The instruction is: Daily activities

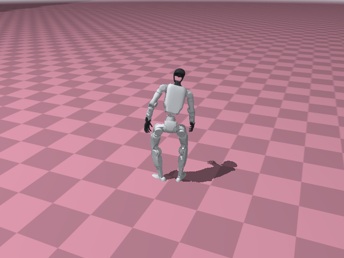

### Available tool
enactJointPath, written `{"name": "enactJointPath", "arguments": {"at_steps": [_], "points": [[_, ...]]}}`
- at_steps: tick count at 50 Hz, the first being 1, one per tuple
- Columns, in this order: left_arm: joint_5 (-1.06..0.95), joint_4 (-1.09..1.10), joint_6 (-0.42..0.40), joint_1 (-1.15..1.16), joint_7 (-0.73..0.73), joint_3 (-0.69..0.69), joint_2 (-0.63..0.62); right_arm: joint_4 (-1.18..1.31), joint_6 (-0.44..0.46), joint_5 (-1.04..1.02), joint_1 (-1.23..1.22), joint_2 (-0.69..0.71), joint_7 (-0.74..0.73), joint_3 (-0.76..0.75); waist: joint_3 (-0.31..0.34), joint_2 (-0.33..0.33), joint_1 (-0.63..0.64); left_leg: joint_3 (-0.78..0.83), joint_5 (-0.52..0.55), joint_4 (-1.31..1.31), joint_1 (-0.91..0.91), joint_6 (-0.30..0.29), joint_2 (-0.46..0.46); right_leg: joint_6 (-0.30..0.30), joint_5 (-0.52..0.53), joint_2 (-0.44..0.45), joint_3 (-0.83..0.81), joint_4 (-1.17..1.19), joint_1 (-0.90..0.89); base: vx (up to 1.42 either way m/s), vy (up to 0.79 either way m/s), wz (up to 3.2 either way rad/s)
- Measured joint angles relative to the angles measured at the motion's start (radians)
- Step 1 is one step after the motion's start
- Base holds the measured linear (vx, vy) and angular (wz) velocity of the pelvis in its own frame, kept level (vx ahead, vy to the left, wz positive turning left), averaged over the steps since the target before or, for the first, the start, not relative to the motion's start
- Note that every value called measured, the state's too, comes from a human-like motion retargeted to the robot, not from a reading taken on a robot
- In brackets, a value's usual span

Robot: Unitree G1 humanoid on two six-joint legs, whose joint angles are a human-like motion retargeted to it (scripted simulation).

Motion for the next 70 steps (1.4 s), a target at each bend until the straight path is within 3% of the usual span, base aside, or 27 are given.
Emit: {"name": "enactJointPath", "arguments": {"at_steps": [7,15,20,32,47,63,70], "points": [[-0.015,0.005,-0.006,0.047,-0.022,0.027,-0.01,-0.085,-0.015,-0.016,0.003,0.01,-0.009,0.022,-0.065,-0.011,0.02,-0.011,-0.005,0.019,-0.02,-0.005,0.038,0.013,0.049,0.057,-0.004,-0.108,0.021,0.04,0.02,-0.23],[-0.015,0.0,-0.007,0.105,-0.04,0.008,-0.02,-0.072,0.011,-0.045,0.0,0.001,0.003,0.066,-0.154,-0.015,0.033,-0.044,0.063,-0.223,0.053,-0.024,-0.047,0.042,0.102,0.079,-0.018,-0.202,0.056,0.06,0.1,-0.17],[-0.003,-0.006,-0.008,0.109,-0.031,-0.012,-0.019,-0.003,0.026,-0.07,-0.031,-0.01,0.003,0.086,-0.177,-0.01,0.038,-0.05,0.103,-0.353,0.096,-0.025,-0.109,0.054,0.103,0.055,-0.029,-0.2,0.051,0.04,0.09,-0.01],[0.025,-0.038,-0.016,0.085,0.02,-0.048,-0.02,0.145,0.018,-0.058,-0.101,-0.053,-0.059,0.057,-0.154,0.052,0.079,-0.058,0.178,-0.495,0.114,-0.031,-0.176,0.038,0.083,0.006,-0.089,-0.188,0.024,0.0,0.01,0.0],[0.046,-0.063,-0.008,0.07,-0.002,-0.07,0.002,0.222,0.013,0.071,-0.12,-0.097,-0.065,-0.03,-0.137,0.127,0.111,-0.091,0.222,-0.443,0.068,-0.013,-0.14,0.021,0.094,0.034,-0.088,-0.219,0.01,-0.02,-0.06,-0.02],[0.067,-0.024,0.009,0.092,-0.069,-0.04,-0.006,0.271,0.037,0.092,-0.03,-0.137,0.009,-0.088,-0.152,0.116,0.105,-0.125,0.169,-0.211,0.03,0.009,-0.062,0.01,0.062,0.066,-0.039,-0.228,0.053,0.03,-0.06,-0.15],[0.062,-0.014,0.007,0.123,-0.084,-0.011,-0.012,0.306,0.044,0.109,0.029,-0.119,0.027,-0.119,-0.145,0.123,0.139,-0.341,0.084,-0.041,-0.061,-0.067,-0.046,0.009,0.048,0.133,0.021,-0.231,0.1,0.06,-0.02,-0.61]]}}
